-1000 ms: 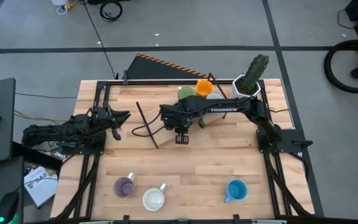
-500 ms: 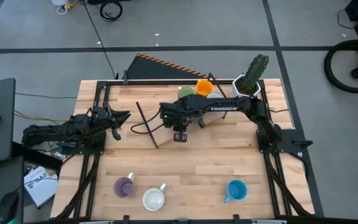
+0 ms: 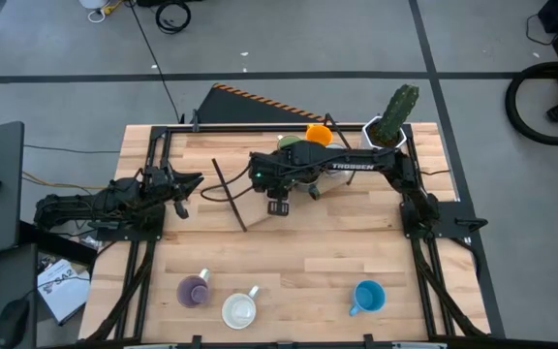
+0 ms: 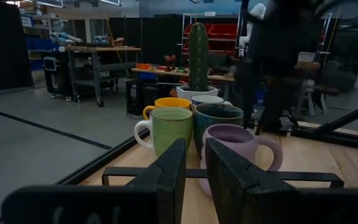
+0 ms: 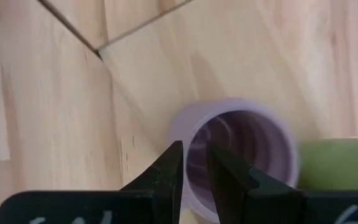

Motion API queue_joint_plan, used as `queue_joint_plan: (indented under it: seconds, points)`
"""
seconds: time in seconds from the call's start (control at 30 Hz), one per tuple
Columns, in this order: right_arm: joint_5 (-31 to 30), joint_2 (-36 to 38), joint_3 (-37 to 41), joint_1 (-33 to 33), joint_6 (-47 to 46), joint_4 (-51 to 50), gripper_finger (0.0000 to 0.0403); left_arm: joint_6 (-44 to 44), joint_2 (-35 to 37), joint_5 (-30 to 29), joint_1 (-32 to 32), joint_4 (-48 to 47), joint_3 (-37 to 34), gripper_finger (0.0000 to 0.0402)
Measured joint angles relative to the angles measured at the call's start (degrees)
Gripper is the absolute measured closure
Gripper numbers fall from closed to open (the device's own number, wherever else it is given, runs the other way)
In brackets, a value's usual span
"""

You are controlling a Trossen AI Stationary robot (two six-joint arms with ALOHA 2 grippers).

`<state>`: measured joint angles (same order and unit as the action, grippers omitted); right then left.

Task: Place coffee mugs
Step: Put the light blue mug on the shelf

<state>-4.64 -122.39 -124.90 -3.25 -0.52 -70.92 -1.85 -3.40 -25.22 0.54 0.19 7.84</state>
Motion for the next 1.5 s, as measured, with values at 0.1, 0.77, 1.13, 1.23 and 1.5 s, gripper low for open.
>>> queue_joint_plan:
  seconds: [0.1, 0.77, 1.13, 1.23, 1.5]
  points:
    - [1.5, 0.0, -2.9, 0.6, -2.6, -2.5, 0.0325, -0.1, 0.0, 0.0, 0.0, -0.1, 0.0, 0.0333]
    - [-4.0, 0.0, -2.8, 14.5, -14.6, -19.1, 0.0325, -6.5, 0.0, 8.2, 0.0, -1.4, 0.0, 0.0333]
    - [-17.3, 0.1, -0.6, 26.7, -23.3, -15.3, 0.0325, -4.5, 0.0, 38.9, -2.3, 9.8, 0.0, 0.0333]
    - [-18.6, 0.6, 3.8, 29.1, -23.8, -12.2, 0.0325, -4.5, 0.0, 35.5, -3.2, 9.7, 0.0, 0.0333]
    - [-18.0, 8.1, 24.1, 29.3, -18.1, 6.9, 0.0325, -11.9, -2.1, 27.5, -3.3, 12.1, 4.0, 0.0333]
